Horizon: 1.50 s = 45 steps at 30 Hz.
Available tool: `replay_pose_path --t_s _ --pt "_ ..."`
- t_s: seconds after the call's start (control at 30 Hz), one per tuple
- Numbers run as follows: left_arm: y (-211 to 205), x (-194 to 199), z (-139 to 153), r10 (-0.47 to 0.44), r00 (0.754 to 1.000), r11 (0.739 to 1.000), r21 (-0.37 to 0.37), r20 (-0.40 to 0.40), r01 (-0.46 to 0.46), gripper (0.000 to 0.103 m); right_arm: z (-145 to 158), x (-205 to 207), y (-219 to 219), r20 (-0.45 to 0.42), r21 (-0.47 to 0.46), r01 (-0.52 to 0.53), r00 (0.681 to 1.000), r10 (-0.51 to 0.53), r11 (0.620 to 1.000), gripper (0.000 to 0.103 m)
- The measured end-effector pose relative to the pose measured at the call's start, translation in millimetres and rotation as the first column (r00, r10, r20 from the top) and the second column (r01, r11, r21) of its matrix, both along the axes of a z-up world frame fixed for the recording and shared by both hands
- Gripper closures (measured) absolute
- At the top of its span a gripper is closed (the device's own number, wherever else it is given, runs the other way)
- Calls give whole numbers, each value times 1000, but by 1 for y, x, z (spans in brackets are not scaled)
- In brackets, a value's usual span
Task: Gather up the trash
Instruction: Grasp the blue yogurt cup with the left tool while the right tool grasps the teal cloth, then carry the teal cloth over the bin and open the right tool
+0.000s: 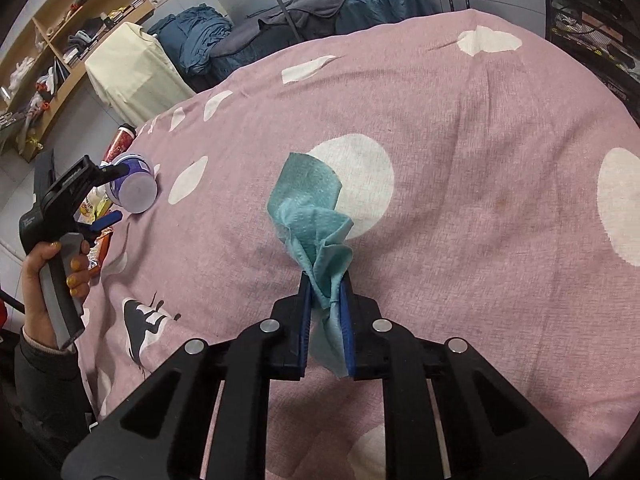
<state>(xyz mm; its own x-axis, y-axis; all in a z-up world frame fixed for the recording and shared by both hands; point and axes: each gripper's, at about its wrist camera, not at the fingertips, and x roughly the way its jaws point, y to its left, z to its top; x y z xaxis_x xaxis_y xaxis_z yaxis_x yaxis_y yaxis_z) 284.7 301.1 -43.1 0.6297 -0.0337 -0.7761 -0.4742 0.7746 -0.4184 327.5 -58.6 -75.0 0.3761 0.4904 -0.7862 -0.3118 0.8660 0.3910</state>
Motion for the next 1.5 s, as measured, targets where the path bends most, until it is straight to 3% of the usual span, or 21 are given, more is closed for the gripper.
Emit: replay_pose_path --t_s 0.17,0.23,0.3,0.5,0.77,1.1,1.5 --pt "11 24 -12 25 998 999 -20 -60 -26 9 -1 1 -1 -2 17 0 1000 0 1000 88" --pt "11 27 -17 40 996 999 1 -77 -40 25 -1 1 -2 -3 24 -1 1000 1 1000 88" --pt "9 28 -20 27 996 999 26 -86 -24 26 -2 0 -4 -6 33 0 1000 0 999 88" --pt "-6 6 -13 5 999 995 96 -32 -2 29 1 0 -5 6 47 -3 1000 3 999 88" --pt "-79 -41 17 -141 984 972 205 105 117 29 10 -3 -14 39 80 26 999 -29 996 88" --pt "-178 -91 63 -373 891 909 296 257 295 29 44 -33 -50 152 79 103 982 -115 991 89" --pt "-266 -108 66 -565 768 819 316 303 478 29 67 -79 -131 218 114 236 942 -256 965 88"
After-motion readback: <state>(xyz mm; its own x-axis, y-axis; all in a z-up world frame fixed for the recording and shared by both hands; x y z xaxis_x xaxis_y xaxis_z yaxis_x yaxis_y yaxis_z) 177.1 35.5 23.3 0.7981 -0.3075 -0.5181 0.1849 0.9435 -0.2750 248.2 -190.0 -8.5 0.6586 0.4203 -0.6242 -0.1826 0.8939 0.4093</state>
